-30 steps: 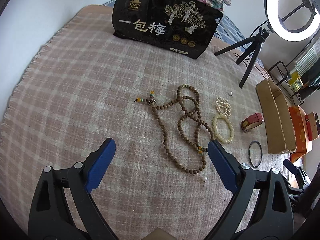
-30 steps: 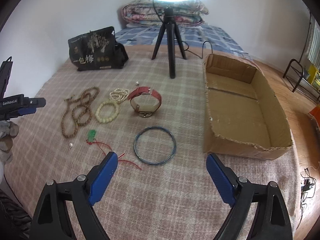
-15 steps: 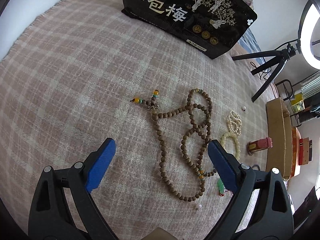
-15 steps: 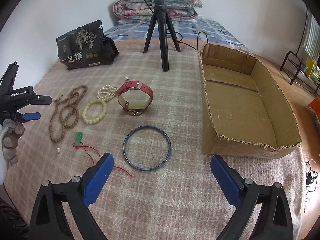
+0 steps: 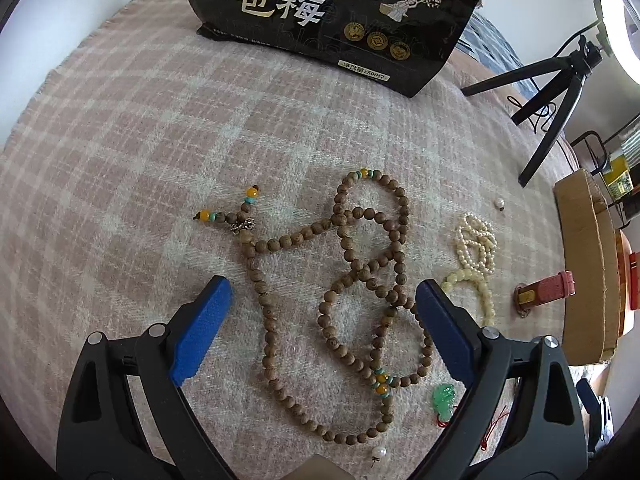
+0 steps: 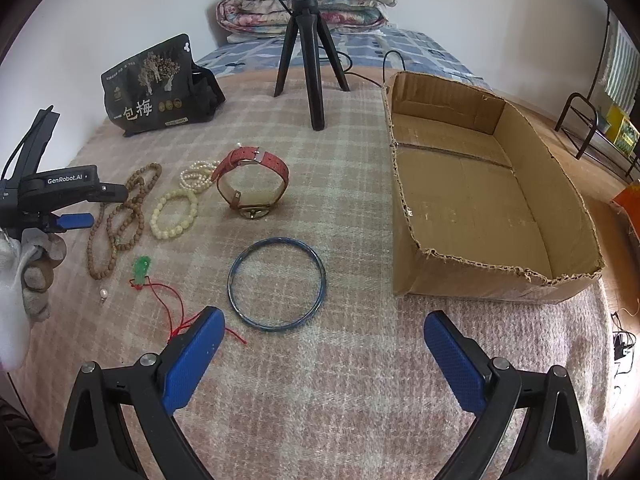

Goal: Organize jewelry
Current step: 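Reach the left tool to the brown bead mala while the right tool approaches the blue bangle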

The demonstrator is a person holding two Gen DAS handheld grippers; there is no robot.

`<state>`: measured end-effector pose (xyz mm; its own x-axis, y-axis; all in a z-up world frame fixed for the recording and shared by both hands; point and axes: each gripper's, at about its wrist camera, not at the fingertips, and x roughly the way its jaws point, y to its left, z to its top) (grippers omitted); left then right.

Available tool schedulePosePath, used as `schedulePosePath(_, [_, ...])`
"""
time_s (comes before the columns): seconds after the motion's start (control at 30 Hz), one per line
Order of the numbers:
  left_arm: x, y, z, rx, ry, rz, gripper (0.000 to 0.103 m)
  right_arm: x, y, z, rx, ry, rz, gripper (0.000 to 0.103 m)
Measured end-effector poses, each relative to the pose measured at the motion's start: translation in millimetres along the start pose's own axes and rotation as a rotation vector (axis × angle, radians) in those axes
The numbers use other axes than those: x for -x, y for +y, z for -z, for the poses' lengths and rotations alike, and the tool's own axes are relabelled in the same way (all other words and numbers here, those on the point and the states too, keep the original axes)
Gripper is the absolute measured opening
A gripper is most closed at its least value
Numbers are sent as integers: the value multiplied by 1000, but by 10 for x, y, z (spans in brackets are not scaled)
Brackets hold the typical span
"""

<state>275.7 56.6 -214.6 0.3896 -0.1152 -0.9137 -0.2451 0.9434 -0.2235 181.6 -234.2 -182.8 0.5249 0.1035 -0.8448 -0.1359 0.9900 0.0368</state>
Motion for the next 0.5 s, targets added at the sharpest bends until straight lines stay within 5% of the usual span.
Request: schedulePosePath(0.5, [-257,-430,19,-97,-38,-152,88,-284,157,-66,-39,35,-25,103])
